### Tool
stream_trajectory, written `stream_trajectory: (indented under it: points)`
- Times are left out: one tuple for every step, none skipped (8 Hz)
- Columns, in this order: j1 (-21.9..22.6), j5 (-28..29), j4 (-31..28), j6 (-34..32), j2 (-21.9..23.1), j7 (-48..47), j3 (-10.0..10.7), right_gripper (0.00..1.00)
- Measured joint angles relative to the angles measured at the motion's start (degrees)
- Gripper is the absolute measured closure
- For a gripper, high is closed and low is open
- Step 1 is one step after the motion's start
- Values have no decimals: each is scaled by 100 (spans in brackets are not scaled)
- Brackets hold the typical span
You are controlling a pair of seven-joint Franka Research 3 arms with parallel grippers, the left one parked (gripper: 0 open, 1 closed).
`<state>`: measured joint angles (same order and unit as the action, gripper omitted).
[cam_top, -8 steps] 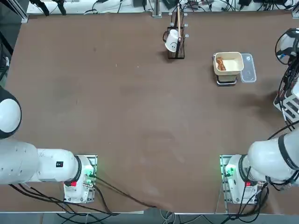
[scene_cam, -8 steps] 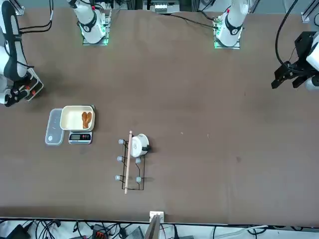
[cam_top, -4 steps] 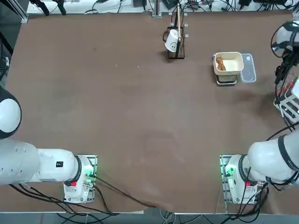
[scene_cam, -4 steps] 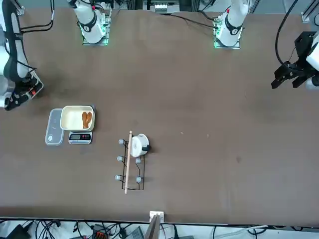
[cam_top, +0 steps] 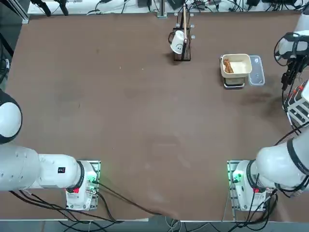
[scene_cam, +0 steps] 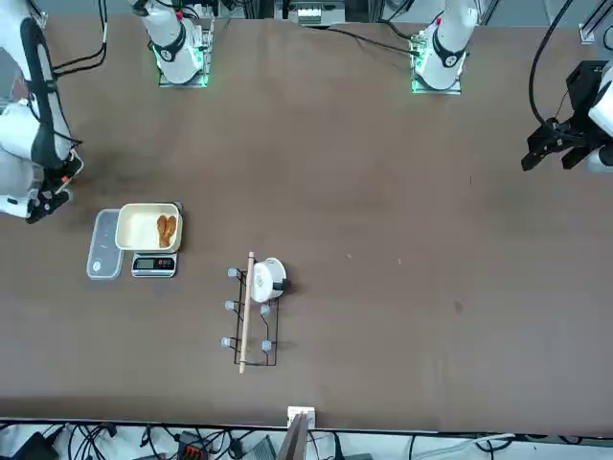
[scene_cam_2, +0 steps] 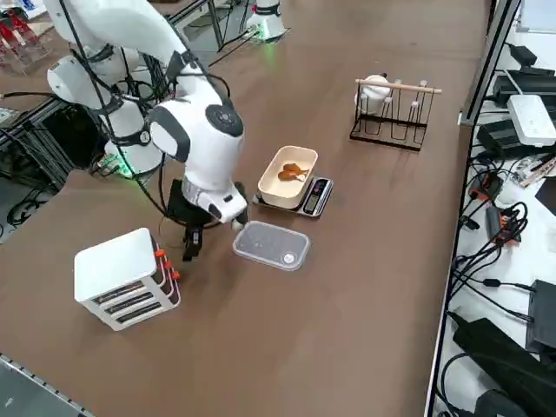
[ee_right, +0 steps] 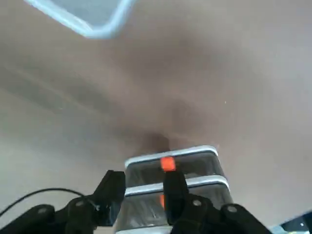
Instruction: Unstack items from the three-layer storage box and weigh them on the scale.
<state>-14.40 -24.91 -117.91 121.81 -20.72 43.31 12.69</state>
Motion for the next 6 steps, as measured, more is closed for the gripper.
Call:
stream_trajectory:
  points:
    - [-95, -164, 1, 17, -15, 0, 12, 50]
    - [-164, -272, 1, 22, -15, 0, 14, 51]
    - [-210, -315, -3, 60, -22, 0, 15, 51]
    - [-262, -326, -9, 158, -46, 0, 14, 51]
    - [-277, -326, -19, 242, -73, 0, 14, 51]
    - [-282, -326, -36, 280, -95, 0, 14, 51]
